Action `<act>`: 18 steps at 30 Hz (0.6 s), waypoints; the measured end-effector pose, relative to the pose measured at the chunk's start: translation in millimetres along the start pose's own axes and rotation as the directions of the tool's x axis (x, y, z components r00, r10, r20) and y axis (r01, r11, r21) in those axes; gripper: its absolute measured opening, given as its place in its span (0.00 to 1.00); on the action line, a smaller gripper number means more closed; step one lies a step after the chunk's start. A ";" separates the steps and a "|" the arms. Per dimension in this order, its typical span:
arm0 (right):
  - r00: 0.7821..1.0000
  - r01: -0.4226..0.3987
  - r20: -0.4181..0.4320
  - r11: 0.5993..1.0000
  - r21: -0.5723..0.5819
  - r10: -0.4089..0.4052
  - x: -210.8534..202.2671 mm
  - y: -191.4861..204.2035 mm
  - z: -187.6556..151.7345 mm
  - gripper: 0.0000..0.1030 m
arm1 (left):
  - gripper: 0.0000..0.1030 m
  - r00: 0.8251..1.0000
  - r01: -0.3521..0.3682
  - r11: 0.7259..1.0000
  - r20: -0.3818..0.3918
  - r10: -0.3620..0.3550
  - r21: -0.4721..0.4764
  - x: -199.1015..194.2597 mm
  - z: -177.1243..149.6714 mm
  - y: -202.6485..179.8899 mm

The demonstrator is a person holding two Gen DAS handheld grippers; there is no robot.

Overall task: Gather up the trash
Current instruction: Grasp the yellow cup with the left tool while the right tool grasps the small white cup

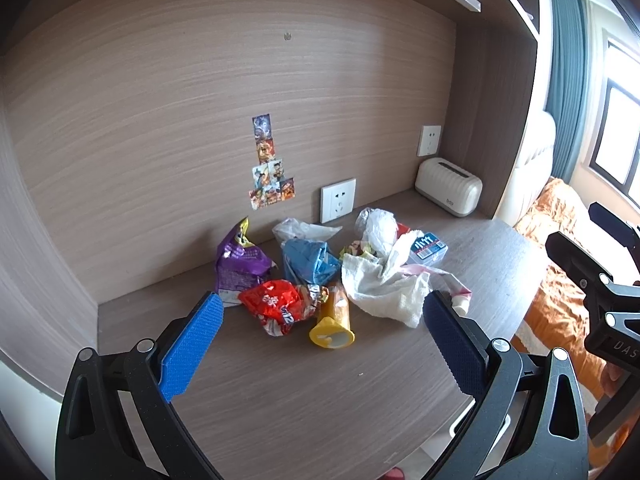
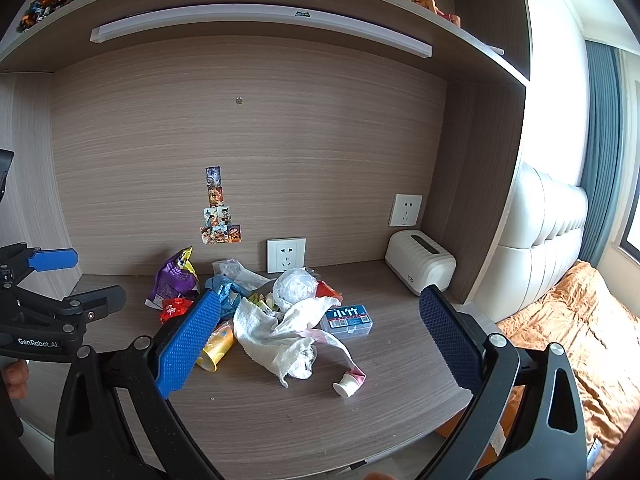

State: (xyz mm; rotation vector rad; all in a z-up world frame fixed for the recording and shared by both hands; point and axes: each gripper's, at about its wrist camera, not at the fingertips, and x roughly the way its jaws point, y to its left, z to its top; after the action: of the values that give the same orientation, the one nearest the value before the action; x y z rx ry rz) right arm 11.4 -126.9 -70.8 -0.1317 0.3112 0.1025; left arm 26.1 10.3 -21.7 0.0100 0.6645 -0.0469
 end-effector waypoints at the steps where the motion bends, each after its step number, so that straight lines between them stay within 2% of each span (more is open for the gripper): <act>1: 1.000 -0.001 -0.005 1.000 0.002 0.001 2.1 -0.3 -1.2 0.97 | 0.95 1.000 0.003 1.000 -0.004 -0.003 0.000 4.3 -2.0 0.9; 5: 0.999 -0.005 -0.052 1.000 0.005 0.005 18.9 -1.9 -12.2 0.96 | 0.95 0.999 -0.023 0.999 -0.042 0.024 0.025 30.0 -14.2 0.0; 10: 0.992 -0.004 -0.124 1.000 0.008 0.004 43.3 -3.4 -31.1 0.97 | 0.95 0.998 0.005 0.998 -0.067 -0.001 0.064 60.7 -29.8 -2.4; 18: 0.978 0.014 -0.210 1.000 -0.005 -0.015 83.9 -10.8 -58.6 0.97 | 0.95 0.994 0.003 0.992 -0.106 0.010 0.123 114.9 -46.8 -4.9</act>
State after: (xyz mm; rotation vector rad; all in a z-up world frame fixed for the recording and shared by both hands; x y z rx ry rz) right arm 74.6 -139.3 -151.0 -0.1481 0.5214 0.0744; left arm 87.3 2.0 -129.3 0.1329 0.7672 -0.0843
